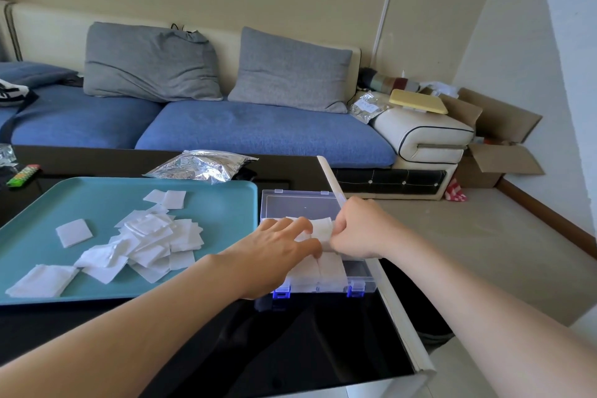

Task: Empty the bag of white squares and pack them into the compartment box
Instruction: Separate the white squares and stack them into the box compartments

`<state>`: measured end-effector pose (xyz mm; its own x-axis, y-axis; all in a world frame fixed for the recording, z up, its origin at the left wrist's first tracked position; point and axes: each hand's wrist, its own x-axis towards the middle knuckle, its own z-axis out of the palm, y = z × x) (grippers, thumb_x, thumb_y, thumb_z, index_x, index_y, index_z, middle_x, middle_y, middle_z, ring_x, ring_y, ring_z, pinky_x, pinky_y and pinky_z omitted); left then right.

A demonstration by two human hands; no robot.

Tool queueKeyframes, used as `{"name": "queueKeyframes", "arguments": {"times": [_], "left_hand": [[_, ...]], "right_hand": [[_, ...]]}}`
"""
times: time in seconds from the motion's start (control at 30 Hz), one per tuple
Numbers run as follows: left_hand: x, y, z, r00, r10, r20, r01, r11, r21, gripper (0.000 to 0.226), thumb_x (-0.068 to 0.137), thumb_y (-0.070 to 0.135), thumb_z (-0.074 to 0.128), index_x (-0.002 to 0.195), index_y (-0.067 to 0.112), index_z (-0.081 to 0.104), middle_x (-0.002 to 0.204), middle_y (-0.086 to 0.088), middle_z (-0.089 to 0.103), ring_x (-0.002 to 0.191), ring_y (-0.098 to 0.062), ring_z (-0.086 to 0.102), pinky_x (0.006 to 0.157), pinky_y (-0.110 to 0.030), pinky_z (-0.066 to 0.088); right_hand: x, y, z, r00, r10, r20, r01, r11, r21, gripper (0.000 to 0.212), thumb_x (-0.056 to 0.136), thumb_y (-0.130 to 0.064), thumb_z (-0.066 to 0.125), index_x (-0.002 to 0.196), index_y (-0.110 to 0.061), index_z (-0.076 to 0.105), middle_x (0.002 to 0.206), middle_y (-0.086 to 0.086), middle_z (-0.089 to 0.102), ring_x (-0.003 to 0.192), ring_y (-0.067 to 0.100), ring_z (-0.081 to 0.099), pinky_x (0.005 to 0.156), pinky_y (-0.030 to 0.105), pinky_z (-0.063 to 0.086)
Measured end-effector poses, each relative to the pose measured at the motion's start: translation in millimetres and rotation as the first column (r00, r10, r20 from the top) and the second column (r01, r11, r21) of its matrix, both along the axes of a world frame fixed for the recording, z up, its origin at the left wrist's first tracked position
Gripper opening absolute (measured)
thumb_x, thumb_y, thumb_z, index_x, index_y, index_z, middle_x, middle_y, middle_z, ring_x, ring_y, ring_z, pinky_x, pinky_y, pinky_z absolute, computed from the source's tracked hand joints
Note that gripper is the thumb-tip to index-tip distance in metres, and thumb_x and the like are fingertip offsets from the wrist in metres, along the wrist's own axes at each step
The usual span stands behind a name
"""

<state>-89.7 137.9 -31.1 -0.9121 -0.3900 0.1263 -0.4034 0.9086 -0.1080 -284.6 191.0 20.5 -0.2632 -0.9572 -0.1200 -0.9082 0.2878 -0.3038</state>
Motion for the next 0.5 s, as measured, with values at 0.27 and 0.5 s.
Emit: {"name": "queueKeyframes", "arguments": {"times": [0.27,0.5], "left_hand": [[-1.1,1.4,2.7,0.955,0.155,-0.253,-0.132,0.985,0.108,0.034,0.099,0.013,0.048,0.128,0.030,0.052,0.132,0.006,0.039,0.113,-0.021,0.049,0.097,-0.032,0.040],[5.5,-5.0,10.6,0.916,0.310,-0.257,-0.246,0.936,0.250,0.044,0.087,-0.008,0.048,0.109,0.026,0.065,0.121,0.004,0.045,0.100,-0.020,0.052,0.079,-0.035,0.047]], "right_hand": [[7.9,-3.0,-10.0,0.983,-0.006,0.183,-0.029,0.982,0.188,0.023,0.087,-0.017,0.064,0.078,-0.017,0.084,0.079,0.003,0.080,0.066,0.025,0.060,0.061,0.034,0.058],[15.1,-6.5,-15.0,0.984,-0.005,0.179,-0.017,0.992,0.123,0.015,0.092,-0.018,0.068,0.087,-0.011,0.080,0.091,0.011,0.079,0.069,0.026,0.063,0.059,0.031,0.055]]}}
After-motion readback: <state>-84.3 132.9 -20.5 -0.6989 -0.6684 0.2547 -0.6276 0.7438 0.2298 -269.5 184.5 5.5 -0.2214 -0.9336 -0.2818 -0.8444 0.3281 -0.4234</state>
